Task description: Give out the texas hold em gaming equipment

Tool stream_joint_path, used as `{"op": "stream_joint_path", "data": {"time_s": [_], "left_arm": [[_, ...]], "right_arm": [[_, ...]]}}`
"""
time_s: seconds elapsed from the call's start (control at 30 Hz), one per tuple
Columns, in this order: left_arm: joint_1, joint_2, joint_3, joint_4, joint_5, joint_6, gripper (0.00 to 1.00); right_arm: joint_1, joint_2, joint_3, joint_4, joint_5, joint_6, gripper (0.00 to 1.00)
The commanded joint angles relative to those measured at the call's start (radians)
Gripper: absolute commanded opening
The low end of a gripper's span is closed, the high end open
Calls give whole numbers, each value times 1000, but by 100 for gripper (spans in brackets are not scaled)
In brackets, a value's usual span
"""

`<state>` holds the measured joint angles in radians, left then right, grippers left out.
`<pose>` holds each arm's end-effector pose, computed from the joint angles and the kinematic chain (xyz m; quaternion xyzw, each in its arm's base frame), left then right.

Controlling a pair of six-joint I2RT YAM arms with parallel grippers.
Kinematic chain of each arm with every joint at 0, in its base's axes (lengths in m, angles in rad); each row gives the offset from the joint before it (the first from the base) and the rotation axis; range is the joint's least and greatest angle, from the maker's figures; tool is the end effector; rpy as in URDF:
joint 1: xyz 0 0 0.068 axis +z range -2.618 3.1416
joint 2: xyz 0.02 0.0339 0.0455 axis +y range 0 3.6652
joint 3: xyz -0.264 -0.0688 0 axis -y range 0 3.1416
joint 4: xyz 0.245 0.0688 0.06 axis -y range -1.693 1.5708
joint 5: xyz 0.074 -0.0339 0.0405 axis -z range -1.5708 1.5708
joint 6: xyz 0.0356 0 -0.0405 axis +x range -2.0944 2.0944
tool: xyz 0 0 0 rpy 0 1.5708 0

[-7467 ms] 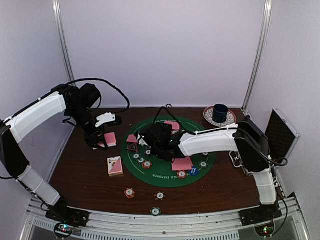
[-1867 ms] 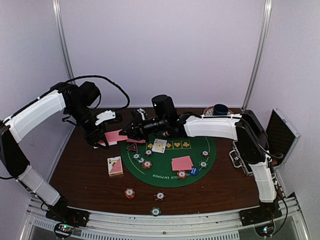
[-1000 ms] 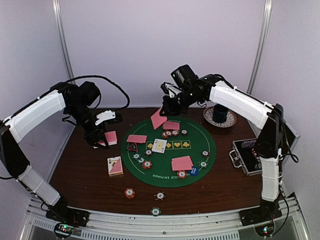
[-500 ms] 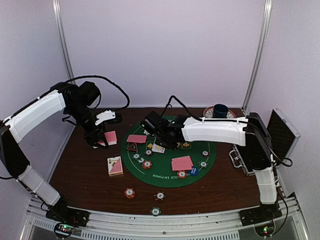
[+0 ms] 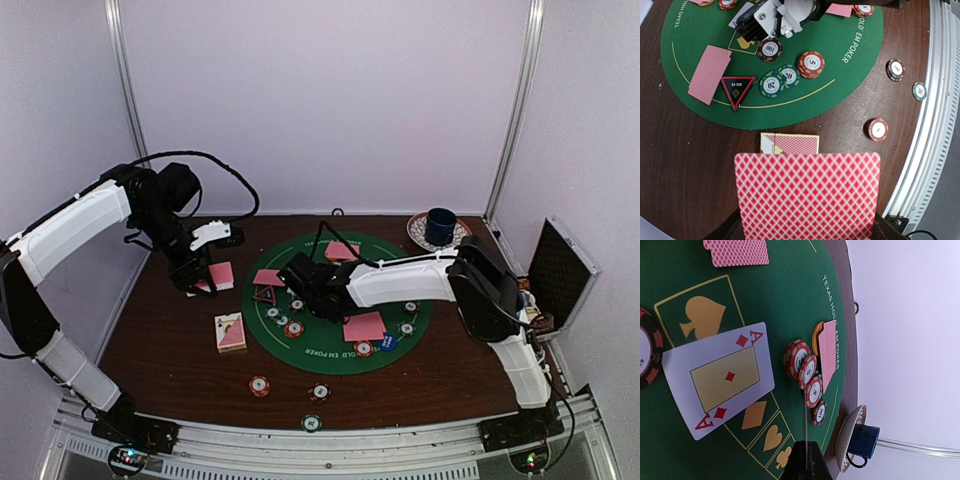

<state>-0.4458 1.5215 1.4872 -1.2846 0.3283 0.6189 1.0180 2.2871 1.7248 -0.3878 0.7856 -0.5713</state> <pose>0.2484 -0.1314 0.3244 0.5145 0.8329 -0.1508 0.1375 0.2789 0.4040 0.1521 -0.5459 0.6997 -0.2929 0.3559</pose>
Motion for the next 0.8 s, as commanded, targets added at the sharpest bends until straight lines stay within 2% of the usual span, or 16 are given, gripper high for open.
{"op": "stream_joint_path", "data": {"time_s": [0.0, 0.07, 0.33, 0.53, 0.7, 0.77], "left_arm": [[6, -18, 27, 5, 15, -2, 0], [6, -18, 30, 4, 16, -2, 0], [6, -15, 28, 5, 16, -2, 0], [6, -19, 27, 2, 17, -4, 0], [6, -15, 31, 0, 18, -3, 0], [6, -12, 39, -8, 22, -2, 0]], "right_arm": [[16, 13, -4, 24, 3, 0, 0], [22, 12, -5, 5, -14, 12, 0], [25, 3, -4, -86, -85, 73, 24], [30, -12, -18, -107, -105, 103, 26], [30, -67, -16, -143, -173, 166, 32], [30, -90, -16, -161, -202, 181, 43]]}}
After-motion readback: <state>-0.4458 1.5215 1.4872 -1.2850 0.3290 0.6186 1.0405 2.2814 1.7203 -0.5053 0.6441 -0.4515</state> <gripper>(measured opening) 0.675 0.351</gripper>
